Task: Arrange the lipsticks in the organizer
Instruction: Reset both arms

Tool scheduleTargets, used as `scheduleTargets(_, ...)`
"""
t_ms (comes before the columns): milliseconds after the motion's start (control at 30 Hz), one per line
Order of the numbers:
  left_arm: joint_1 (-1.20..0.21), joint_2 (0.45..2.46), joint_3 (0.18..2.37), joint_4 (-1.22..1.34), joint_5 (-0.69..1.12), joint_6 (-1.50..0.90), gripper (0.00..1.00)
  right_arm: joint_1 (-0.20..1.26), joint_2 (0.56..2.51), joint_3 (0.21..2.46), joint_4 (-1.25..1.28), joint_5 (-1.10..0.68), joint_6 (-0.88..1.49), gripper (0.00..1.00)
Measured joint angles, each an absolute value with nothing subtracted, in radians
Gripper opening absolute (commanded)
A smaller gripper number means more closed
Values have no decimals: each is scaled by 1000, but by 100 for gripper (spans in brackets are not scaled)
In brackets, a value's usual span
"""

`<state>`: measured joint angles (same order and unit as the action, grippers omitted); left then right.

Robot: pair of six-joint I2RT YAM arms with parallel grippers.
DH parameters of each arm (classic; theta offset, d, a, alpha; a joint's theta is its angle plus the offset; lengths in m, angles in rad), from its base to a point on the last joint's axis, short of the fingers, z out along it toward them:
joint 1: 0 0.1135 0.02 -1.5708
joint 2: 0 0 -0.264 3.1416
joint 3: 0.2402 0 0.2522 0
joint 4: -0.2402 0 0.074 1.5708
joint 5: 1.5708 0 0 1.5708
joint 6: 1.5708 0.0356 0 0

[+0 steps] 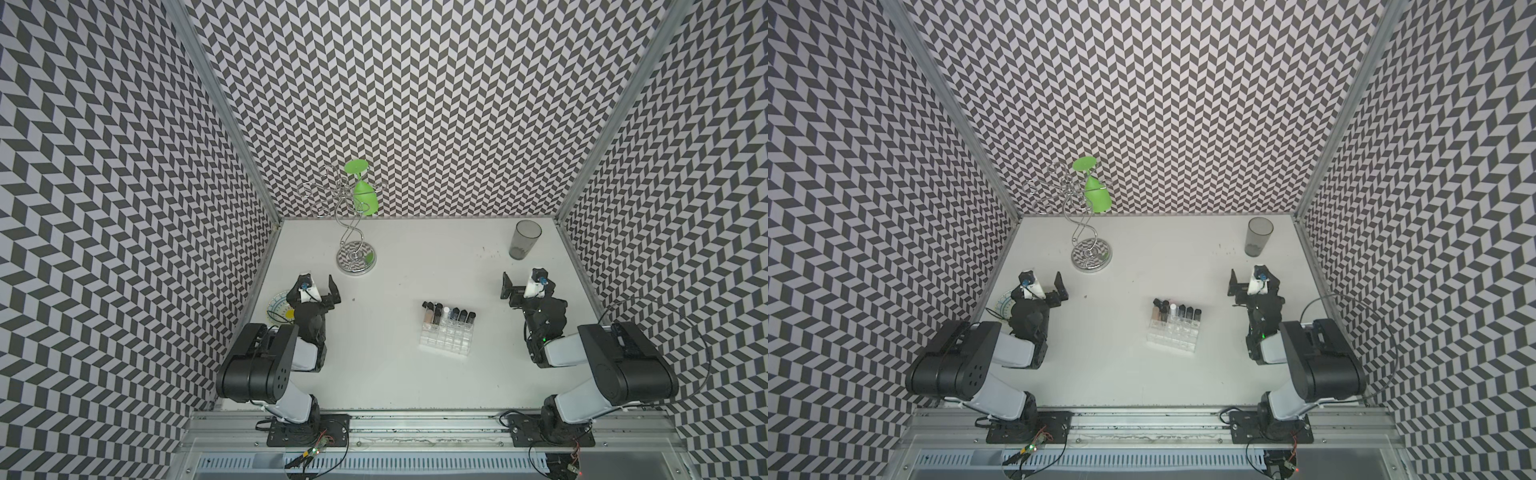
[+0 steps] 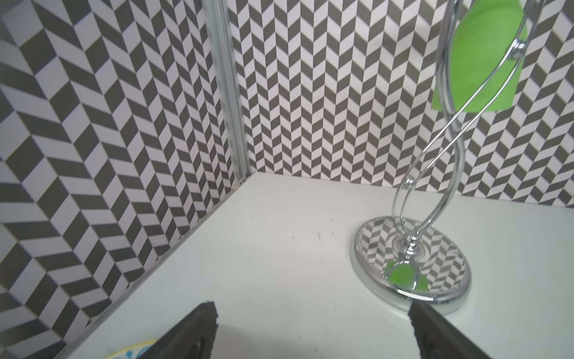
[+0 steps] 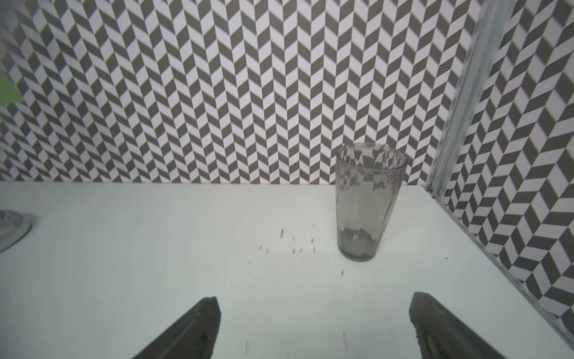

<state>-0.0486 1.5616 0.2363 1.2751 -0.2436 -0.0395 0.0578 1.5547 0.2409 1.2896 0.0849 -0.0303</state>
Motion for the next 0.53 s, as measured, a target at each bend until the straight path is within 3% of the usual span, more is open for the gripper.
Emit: scheduleTargets(533, -45, 1561, 247, 1251, -222, -39, 100, 56, 1560, 238, 1291, 123, -9, 100)
